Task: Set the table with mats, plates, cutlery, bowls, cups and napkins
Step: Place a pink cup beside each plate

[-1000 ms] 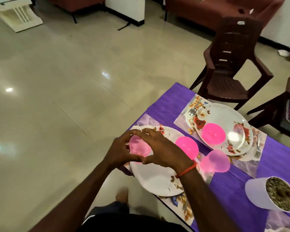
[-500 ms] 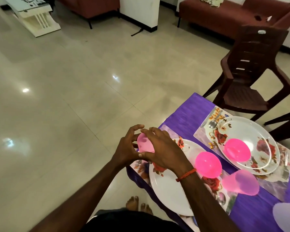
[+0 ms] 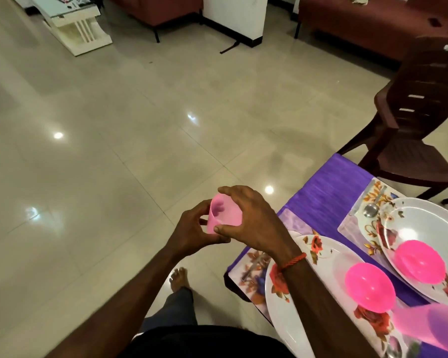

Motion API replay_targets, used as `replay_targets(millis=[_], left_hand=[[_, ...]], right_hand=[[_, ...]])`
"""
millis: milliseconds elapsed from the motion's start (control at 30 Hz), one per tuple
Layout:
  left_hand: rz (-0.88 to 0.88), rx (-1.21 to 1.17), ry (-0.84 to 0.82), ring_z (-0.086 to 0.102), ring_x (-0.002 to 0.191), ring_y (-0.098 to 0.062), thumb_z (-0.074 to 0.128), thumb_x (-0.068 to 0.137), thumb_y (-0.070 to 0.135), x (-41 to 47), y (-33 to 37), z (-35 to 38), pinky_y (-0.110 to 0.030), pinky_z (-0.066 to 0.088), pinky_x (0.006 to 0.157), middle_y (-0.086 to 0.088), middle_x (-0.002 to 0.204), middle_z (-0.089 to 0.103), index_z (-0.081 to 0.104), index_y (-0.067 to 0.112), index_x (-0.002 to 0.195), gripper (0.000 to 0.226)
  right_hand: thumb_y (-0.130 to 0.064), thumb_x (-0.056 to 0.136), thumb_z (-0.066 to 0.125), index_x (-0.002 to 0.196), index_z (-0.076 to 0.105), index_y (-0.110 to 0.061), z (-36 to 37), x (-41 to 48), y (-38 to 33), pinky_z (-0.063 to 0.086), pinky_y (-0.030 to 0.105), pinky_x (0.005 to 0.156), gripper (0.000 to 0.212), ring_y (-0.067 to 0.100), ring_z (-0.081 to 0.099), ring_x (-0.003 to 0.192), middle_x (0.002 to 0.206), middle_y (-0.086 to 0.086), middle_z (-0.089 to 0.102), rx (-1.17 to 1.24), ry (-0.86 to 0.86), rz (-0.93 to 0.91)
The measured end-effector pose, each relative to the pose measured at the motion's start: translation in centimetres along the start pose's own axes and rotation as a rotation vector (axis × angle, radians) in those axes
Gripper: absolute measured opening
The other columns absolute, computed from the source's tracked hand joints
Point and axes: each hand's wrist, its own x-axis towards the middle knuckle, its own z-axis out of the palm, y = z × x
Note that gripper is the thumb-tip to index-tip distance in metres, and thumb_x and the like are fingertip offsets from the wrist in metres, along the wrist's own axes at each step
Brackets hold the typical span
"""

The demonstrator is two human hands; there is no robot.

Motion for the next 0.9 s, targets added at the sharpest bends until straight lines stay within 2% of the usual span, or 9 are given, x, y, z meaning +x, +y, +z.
replay_targets(millis=[133,267,367,500,633,767,833,900], left_hand=[[-0.005,-0.015,0.011,0.065,0.11,-0.008,0.093,0.057,0.041,3.7,-2.3,-4.6,-0.017,0.054,0.079,0.014,0.123,0.069,0.062,0.025,0.134,0.084],[-0.018,-0.021,0.006,0.064,0.112,-0.007,0.098,0.06,0.024,7.5,-5.0,-10.6,-0.02,0.055,0.079,0.014,0.123,0.069,0.063,0.022,0.134,0.082],[-0.02,-0.02,0.006,0.064,0.113,-0.005,0.099,0.061,0.021,9.6,-6.5,-15.1,-0.022,0.056,0.081,0.015,0.123,0.068,0.061,0.021,0.136,0.084],[-0.012,-0.023,-0.009,0.063,0.113,-0.005,0.099,0.06,0.019,12.8,-8.2,-19.4,-0.025,0.058,0.081,0.02,0.121,0.068,0.061,0.028,0.132,0.082],[0.004,-0.04,-0.042,0.064,0.112,-0.007,0.098,0.061,0.02,15.9,-8.9,-20.8,-0.025,0.057,0.081,0.019,0.121,0.069,0.062,0.024,0.134,0.081],[0.022,-0.052,-0.091,0.064,0.11,-0.004,0.098,0.061,0.021,20.0,-9.0,-20.8,-0.018,0.054,0.078,0.019,0.12,0.069,0.063,0.021,0.133,0.08],[0.04,-0.041,-0.118,0.064,0.11,-0.004,0.098,0.062,0.024,22.4,-9.0,-20.6,-0.017,0.054,0.078,0.018,0.121,0.068,0.062,0.019,0.134,0.081],[0.071,-0.033,-0.148,0.064,0.11,-0.005,0.097,0.064,0.023,24.9,-8.8,-20.4,-0.016,0.054,0.078,0.017,0.121,0.068,0.061,0.019,0.135,0.08]], right_hand=[[-0.057,0.077,0.077,0.15,0.033,-0.036,1.4,5.9,-2.2,0.048,0.037,0.1,0.088,0.015,0.037,0.135,0.153,-0.006,0.035,-0.071,-0.02,0.005],[-0.052,0.078,0.078,0.152,0.032,-0.033,2.7,12.7,-5.4,0.048,0.039,0.103,0.09,0.016,0.036,0.137,0.153,-0.005,0.037,-0.09,-0.052,0.004],[-0.049,0.079,0.079,0.154,0.031,-0.03,3.1,17.2,-7.9,0.046,0.04,0.105,0.091,0.018,0.037,0.137,0.154,-0.003,0.038,-0.102,-0.093,-0.002],[-0.044,0.077,0.081,0.153,0.032,-0.029,3.9,21.7,-9.8,0.048,0.039,0.101,0.092,0.015,0.036,0.135,0.151,-0.005,0.038,-0.098,-0.098,-0.025],[-0.04,0.075,0.083,0.151,0.036,-0.031,3.8,24.6,-10.1,0.051,0.037,0.095,0.089,0.013,0.036,0.131,0.148,-0.008,0.039,-0.096,-0.076,-0.035],[-0.03,0.074,0.084,0.15,0.037,-0.033,2.3,27.2,-8.9,0.048,0.032,0.097,0.089,0.012,0.033,0.133,0.147,-0.008,0.038,-0.084,-0.071,-0.003],[-0.033,0.074,0.085,0.149,0.038,-0.034,1.5,28.5,-7.7,0.048,0.031,0.097,0.089,0.013,0.034,0.132,0.146,-0.008,0.039,-0.077,-0.039,0.029],[-0.044,0.073,0.084,0.148,0.038,-0.037,0.9,29.7,-6.8,0.05,0.033,0.095,0.088,0.012,0.037,0.13,0.143,-0.01,0.041,-0.078,0.004,0.06]])
